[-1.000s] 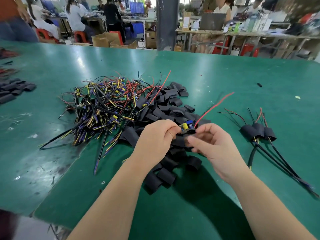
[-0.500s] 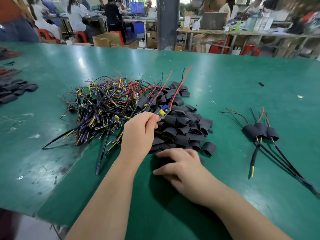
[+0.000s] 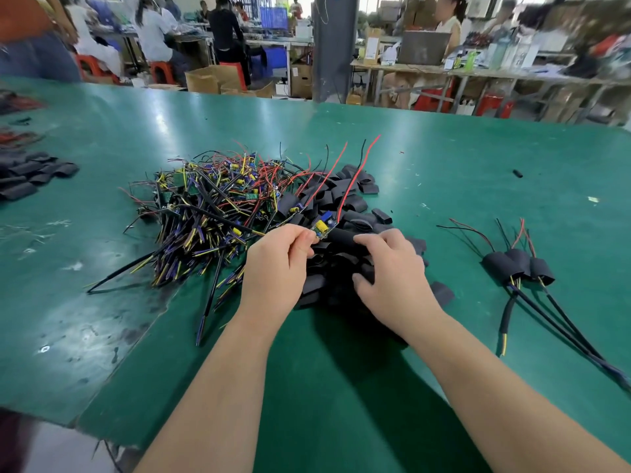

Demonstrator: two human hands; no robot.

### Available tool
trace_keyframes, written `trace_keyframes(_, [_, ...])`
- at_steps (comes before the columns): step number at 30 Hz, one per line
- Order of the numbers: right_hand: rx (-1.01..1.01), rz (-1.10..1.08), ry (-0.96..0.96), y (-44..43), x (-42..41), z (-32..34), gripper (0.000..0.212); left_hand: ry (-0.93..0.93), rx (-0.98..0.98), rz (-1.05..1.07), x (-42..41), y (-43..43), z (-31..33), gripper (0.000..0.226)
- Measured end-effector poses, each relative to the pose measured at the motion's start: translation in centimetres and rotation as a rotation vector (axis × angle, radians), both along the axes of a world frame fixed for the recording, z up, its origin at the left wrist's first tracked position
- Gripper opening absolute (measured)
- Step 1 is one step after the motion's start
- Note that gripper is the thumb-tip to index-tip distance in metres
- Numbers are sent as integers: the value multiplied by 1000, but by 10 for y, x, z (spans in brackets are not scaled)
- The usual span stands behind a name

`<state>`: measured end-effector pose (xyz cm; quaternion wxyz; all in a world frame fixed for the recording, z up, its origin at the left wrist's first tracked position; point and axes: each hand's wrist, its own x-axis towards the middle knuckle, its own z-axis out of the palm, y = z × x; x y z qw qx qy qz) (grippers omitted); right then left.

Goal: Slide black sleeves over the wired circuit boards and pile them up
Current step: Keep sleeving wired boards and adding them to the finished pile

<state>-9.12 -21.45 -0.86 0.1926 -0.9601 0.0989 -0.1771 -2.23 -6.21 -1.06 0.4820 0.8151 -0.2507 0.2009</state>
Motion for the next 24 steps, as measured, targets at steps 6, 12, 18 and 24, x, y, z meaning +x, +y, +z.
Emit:
trace_keyframes(6, [44,-8,-105,-4,20,2,9,-6,15,-53,-2,-2,-3,17])
trace_keyframes(12, [-138,-8,70,2,41,0,37,-19,18,-88,-4,-1,-4,18])
trace_keyframes(18, [-109,13,121,5,52,-3,45,-33,16,-89,-1,0,-5,18])
trace_keyframes(24, [18,105,53,-1,50,1,24,-28,1,-87,0,0,-6,20])
